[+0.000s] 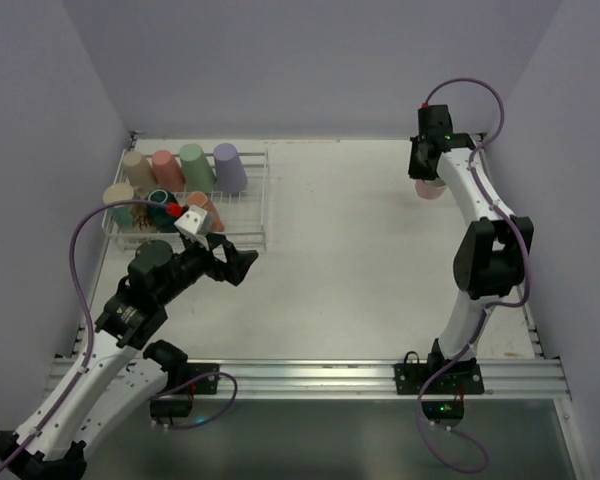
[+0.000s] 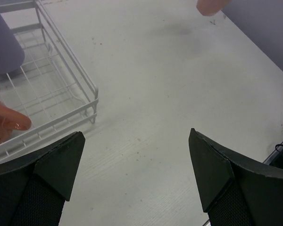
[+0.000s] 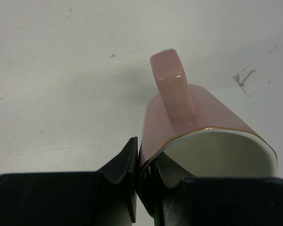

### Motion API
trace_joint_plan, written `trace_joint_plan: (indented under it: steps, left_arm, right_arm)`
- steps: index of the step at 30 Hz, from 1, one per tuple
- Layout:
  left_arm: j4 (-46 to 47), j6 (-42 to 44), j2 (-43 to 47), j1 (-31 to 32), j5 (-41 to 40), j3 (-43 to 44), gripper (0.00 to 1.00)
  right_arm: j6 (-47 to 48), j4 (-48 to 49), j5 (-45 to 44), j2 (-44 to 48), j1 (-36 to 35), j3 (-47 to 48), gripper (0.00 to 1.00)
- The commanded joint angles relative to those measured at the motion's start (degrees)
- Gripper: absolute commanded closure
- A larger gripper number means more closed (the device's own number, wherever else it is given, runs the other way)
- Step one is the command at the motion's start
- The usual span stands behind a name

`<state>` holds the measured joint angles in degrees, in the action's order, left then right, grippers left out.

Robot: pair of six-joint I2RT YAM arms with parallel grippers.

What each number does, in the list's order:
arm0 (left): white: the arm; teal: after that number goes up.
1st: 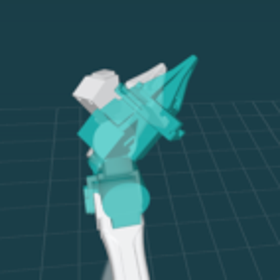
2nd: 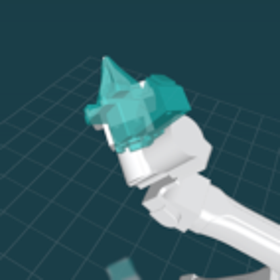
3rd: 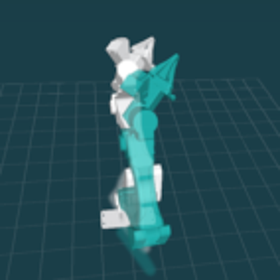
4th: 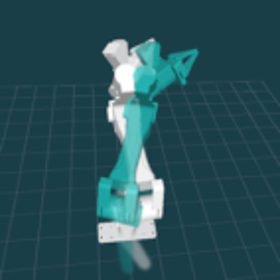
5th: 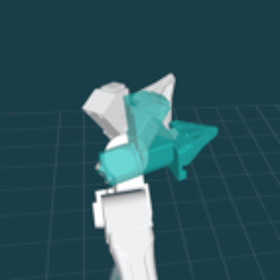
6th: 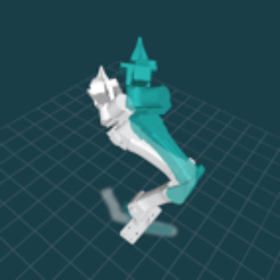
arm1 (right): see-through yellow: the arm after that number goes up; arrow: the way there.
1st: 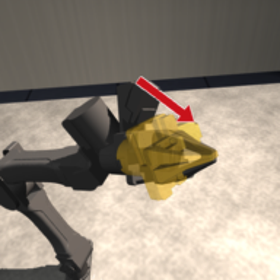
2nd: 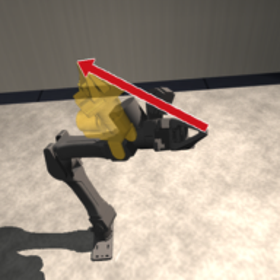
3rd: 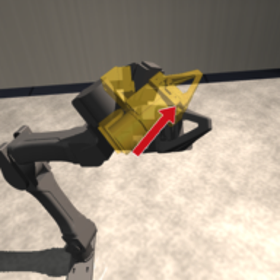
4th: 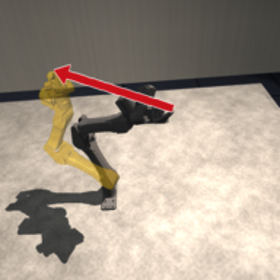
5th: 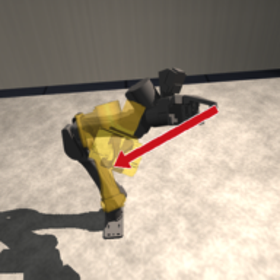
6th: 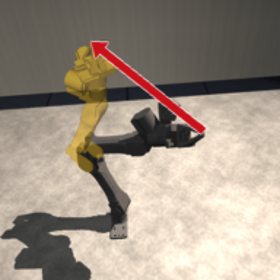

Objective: Unload the cups from the dish rack

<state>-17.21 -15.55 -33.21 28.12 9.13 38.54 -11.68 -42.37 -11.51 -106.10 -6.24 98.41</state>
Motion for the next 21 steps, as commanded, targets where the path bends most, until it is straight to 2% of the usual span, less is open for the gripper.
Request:
trace_joint_plan:
  steps: [1,6,9,16,21]
  left_arm:
    - [1.48,2.02,1.13,1.85,-2.36,0.04,0.0]
    - [1.57,2.37,-0.01,4.13,-3.67,0.3,0.0]
    - [1.57,2.63,-0.8,4.66,-4.29,0.48,0.0]
    - [1.57,2.89,-2.82,4.75,-5.26,1.0,0.0]
    - [1.66,2.98,-4.05,4.66,-5.43,1.09,0.0]
  right_arm:
    - [4.56,-1.13,-6.24,-4.01,1.58,10.1,1.0]
    - [7.19,-3.77,-4.93,-14.37,3.34,20.4,1.0]
    - [8.25,-3.86,-3.7,-18.42,4.22,23.3,1.0]
    - [9.83,-5.7,0.43,-23.35,5.98,28.85,1.0]
    - [9.84,-6.32,4.03,-23.71,5.98,28.33,1.0]
